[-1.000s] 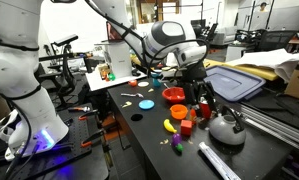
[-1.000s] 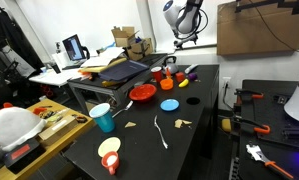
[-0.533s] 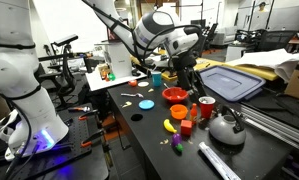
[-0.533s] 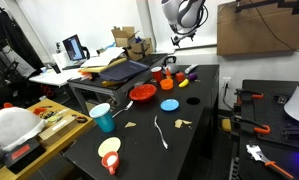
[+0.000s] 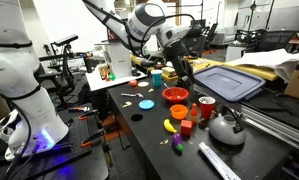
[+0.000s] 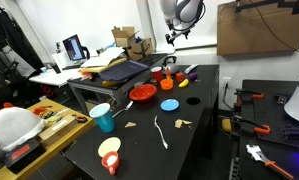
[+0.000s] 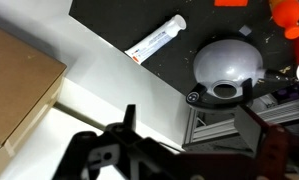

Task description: Move the compressible tube from the left to the right

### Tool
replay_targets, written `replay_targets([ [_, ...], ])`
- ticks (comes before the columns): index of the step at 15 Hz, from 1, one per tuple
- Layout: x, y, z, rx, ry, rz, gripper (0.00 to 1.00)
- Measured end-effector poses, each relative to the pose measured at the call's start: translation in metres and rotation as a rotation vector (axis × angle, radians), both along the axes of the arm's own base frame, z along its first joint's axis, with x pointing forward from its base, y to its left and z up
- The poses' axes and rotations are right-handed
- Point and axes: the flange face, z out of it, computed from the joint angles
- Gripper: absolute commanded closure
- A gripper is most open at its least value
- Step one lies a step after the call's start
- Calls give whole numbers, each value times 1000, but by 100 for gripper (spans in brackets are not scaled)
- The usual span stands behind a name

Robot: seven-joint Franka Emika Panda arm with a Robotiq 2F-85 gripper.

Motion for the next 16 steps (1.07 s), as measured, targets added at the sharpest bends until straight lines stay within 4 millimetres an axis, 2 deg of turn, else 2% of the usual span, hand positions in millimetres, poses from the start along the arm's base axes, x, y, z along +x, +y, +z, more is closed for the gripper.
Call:
replay_targets([
  [16,-14,86,38,171,78,344,0],
])
